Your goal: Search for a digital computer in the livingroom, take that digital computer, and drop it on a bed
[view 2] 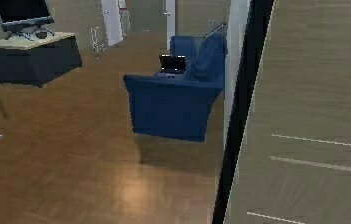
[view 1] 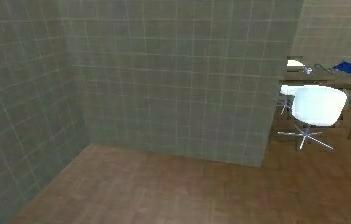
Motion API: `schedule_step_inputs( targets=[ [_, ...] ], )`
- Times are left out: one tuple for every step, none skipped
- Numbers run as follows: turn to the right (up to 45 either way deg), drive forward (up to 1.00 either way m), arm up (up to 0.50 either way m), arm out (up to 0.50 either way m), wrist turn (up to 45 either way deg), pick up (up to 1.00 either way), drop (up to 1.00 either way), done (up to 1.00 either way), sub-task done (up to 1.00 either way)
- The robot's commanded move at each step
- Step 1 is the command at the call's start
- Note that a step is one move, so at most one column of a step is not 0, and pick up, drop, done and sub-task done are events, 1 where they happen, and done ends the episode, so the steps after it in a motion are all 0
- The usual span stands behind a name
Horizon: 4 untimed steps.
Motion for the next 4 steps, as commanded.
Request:
schedule_step_inputs(
  targets=[
    [45.0,0.0,0.0,0.0,0.0,0.0,0.0,0.0,0.0],
    [12.0,0.0,0.0,0.0,0.0,0.0,0.0,0.0,0.0],
    [0.0,1.0,0.0,0.0,0.0,0.0,0.0,0.0,0.0],
    [3.0,0.0,0.0,0.0,0.0,0.0,0.0,0.0,0.0]
  ],
)
